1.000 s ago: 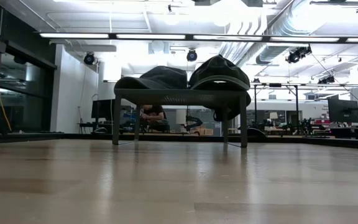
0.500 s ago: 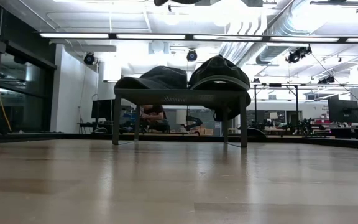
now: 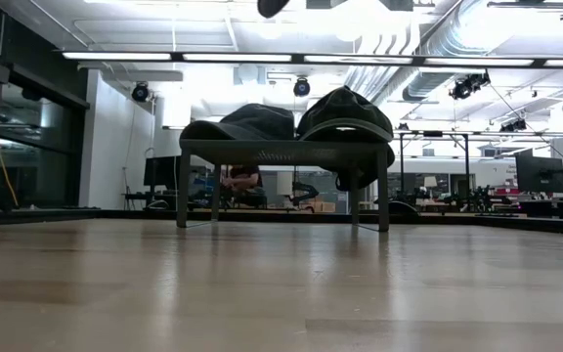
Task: Pick & Place hat
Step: Stack the gray cap on top of the gray cap on the shelf
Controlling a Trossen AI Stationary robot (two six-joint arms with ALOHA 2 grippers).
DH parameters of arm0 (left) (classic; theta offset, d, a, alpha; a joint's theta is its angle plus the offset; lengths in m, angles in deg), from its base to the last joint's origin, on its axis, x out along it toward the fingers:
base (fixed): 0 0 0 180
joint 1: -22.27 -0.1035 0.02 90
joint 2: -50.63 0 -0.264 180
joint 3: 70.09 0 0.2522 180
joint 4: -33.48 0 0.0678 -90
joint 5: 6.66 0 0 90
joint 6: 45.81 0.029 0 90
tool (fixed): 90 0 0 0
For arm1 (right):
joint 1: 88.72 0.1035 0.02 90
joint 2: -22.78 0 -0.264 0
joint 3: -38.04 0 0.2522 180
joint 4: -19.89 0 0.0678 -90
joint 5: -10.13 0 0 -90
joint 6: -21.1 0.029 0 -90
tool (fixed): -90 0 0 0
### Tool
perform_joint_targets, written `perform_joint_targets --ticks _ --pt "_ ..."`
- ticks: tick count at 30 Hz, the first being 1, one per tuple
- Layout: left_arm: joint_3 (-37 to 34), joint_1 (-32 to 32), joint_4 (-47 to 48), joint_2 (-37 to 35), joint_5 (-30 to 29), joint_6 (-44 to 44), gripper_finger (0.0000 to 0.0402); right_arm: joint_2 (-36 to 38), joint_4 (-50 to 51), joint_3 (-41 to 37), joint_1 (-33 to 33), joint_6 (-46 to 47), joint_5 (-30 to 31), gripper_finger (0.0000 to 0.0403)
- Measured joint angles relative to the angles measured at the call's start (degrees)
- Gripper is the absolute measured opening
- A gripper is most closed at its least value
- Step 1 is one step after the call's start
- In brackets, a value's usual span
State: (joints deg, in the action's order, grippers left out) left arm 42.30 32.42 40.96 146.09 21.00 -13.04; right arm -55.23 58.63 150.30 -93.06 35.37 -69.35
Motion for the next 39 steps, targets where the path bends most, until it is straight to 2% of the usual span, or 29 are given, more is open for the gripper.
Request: perform_joint_targets --ticks 7,13,20,24,28,32,39 --pt "0.0 0.0 0.2 -0.8 -1.2 0.9 0.0003 0.0 0.1 0.0 0.0 -1.9 0.2 0.0003" --pt "0.0 0.0 1.7 -2.4 -2.8 1.7 0.0002 0.0 0.4 0.0 0.0 -3.1 2.8 0.003" --pt "0.0 0.0 6.9 -4.1 -6.9 1.5 0.0001 0.3 1.2 0.0 -0.5 -5.5 4.3 0.0111" --pt "0.0 0.0 10.7 -4.3 -10.8 0.0 0.0001 1.6 3.7 0.0 -1.4 -5.9 11.6 0.0163" --pt "0.0 -0.6 17.0 -5.8 -13.4 -4.8 0.0 4.1 8.4 0.0 -2.4 -5.5 16.9 0.0197" --pt "0.1 -2.8 25.8 -8.3 -10.8 -15.8 0.0 6.1 12.2 0.0 -3.0 -4.0 17.7 0.0208" --pt "0.0 -10.4 40.5 -12.3 2.2 -31.5 0.0 8.2 16.6 0.1 -3.2 -3.3 17.9 0.0209"
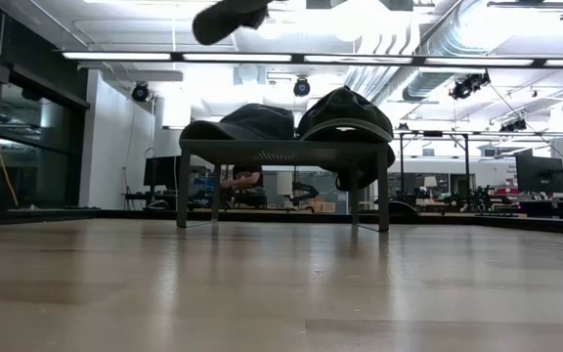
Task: Pick & Place hat
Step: Stack the gray cap on top of the gray cap on the shelf
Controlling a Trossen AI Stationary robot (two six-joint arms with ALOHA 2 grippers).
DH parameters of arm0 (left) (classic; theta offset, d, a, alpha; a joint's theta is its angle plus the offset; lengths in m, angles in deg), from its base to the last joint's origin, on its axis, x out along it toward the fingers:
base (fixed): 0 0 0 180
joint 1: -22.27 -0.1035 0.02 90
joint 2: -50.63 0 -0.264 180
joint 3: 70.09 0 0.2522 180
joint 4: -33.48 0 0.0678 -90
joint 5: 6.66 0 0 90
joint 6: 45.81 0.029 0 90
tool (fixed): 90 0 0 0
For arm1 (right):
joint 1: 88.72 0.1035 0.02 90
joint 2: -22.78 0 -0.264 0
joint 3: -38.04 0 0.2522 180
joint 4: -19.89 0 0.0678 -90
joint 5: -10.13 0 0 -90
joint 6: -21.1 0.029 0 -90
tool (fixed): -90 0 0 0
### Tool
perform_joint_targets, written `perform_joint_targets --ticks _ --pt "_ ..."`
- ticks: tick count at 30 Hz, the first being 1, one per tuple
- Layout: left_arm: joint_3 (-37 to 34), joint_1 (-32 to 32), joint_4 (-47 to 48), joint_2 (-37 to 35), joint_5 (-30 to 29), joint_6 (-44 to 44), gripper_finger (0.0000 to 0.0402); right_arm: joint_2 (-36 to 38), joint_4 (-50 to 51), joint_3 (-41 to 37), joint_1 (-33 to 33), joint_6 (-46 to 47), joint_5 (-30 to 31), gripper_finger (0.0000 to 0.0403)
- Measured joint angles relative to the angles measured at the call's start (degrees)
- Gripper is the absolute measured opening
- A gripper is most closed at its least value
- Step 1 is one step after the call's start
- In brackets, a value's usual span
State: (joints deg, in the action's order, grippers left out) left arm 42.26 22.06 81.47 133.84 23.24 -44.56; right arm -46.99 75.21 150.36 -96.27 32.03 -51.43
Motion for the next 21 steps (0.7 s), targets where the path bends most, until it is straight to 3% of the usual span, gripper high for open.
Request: perform_joint_targets --ticks 13,18,21 --pt "0.0 -20.0 16.9 -0.8 36.4 -22.2 0.0 0.3 7.8 0.0 0.0 2.5 0.1 0.0209" --pt "0.0 -26.4 21.1 -0.8 46.0 -26.7 0.0 0.3 9.6 0.0 0.0 3.9 0.1 0.0209" --pt "0.0 -28.6 21.3 -0.8 48.6 -28.3 0.0 0.3 9.8 0.0 0.0 3.9 0.1 0.0209"
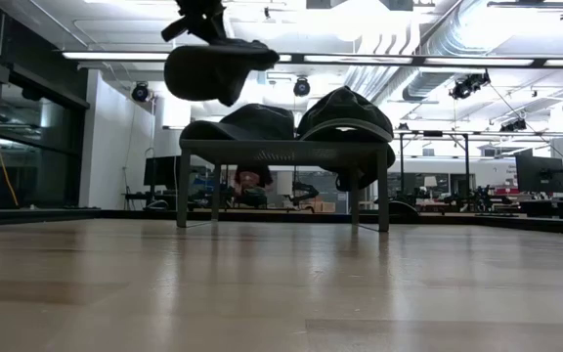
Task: Pick & Place hat
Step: Stack the gray cap on top of the gray cap on the shelf
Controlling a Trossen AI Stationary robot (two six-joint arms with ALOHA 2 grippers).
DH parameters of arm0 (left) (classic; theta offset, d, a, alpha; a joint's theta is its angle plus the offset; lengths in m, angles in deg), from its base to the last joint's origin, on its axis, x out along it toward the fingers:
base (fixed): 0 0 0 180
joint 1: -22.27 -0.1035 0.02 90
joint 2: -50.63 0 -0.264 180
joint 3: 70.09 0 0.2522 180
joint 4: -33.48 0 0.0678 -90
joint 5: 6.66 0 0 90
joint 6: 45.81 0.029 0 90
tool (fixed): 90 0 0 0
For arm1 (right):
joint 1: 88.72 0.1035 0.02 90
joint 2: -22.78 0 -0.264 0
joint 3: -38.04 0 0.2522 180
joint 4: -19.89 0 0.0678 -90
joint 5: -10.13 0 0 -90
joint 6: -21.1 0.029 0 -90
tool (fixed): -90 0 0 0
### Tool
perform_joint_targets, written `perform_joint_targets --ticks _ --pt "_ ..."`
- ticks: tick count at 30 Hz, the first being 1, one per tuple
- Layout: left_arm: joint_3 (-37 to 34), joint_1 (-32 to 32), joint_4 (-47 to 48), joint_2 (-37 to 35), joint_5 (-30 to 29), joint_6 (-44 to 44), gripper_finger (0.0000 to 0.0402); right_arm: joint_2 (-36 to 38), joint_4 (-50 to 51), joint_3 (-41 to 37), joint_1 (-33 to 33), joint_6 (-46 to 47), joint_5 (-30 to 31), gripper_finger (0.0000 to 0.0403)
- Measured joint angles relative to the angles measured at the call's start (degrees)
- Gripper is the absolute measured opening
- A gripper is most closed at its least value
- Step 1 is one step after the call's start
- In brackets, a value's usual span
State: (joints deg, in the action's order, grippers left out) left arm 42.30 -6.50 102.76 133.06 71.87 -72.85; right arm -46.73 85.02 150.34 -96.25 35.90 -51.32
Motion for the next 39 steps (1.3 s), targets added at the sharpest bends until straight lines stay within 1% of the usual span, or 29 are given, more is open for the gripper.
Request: perform_joint_targets --ticks 4,7,16,35,39 --pt "0.0 -1.6 -0.3 0.3 2.3 -1.1 0.0 0.0 0.0 0.0 0.0 0.0 0.0 0.0209" --pt "0.0 -1.7 -1.5 1.9 3.8 -0.3 0.0 0.0 0.0 0.0 0.0 0.0 0.0 0.0209" --pt "0.0 -1.6 -2.1 6.6 -2.0 -0.8 0.0 0.0 0.0 0.0 0.0 0.1 0.2 0.0209" --pt "0.0 -1.5 -2.7 12.1 -2.3 -0.7 0.0 0.0 0.0 0.0 0.0 0.4 0.3 0.0209" --pt "-0.1 -1.4 -1.7 13.1 -1.5 -1.3 0.0 -0.1 0.1 0.0 0.0 0.4 0.2 0.0209"
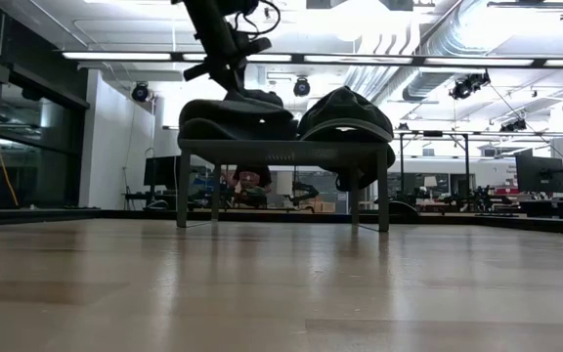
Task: Pick & Place hat
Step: Stack the gray cap on top of the gray cap on the shelf
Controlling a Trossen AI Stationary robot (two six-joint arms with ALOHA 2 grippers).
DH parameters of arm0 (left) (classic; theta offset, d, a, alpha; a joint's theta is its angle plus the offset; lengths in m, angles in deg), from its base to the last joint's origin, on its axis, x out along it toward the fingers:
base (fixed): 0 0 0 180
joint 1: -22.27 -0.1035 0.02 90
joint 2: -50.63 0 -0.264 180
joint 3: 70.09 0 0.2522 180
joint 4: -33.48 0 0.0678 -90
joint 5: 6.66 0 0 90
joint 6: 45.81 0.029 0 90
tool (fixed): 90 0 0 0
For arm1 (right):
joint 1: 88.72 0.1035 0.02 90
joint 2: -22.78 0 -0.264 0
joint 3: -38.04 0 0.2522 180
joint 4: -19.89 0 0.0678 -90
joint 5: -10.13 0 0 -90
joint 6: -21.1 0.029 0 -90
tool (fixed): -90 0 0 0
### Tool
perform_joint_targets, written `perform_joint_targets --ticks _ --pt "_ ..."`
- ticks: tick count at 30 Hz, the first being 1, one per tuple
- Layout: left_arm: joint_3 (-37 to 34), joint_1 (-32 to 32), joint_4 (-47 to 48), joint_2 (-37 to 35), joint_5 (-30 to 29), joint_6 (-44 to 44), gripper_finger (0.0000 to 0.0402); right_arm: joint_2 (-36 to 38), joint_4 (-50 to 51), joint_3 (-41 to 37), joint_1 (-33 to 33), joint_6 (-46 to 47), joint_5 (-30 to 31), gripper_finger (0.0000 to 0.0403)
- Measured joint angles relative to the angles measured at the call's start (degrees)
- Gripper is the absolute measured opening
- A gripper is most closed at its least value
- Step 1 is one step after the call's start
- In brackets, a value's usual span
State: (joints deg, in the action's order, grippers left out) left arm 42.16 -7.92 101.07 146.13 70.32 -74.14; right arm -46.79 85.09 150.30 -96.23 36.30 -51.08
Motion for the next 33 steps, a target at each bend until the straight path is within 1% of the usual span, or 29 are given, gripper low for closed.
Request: perform_joint_targets --ticks 2,5,12,14,23,27,30,33 --pt "0.0 0.5 0.1 0.3 0.4 -0.3 0.0 0.0 0.0 0.0 0.0 0.0 0.0 0.0209" --pt "0.0 1.2 0.3 0.7 -1.3 -0.5 0.0 0.0 0.0 0.0 0.0 0.0 0.0 0.0209" --pt "0.1 1.7 0.9 1.7 -1.5 -0.7 0.0 0.0 0.0 0.0 0.0 0.0 -0.1 0.0209" --pt "0.1 1.7 1.5 2.5 -2.3 -0.9 0.0 0.0 0.0 0.0 0.0 0.0 -0.5 0.0209" --pt "0.1 1.8 1.6 4.2 -2.1 -1.5 0.0004 0.0 0.0 0.0 0.0 0.0 -1.0 0.0209" --pt "0.1 1.7 1.6 4.2 -0.9 0.0 0.0027 0.0 0.0 0.0 0.0 0.0 -2.1 0.0209" --pt "0.1 1.7 1.6 4.2 0.6 0.9 0.0059 0.0 0.1 0.0 0.0 0.0 -2.8 0.0209" --pt "1.0 1.7 1.9 3.8 1.3 1.1 0.01 0.0 0.3 0.0 0.0 -0.1 -2.8 0.0209"
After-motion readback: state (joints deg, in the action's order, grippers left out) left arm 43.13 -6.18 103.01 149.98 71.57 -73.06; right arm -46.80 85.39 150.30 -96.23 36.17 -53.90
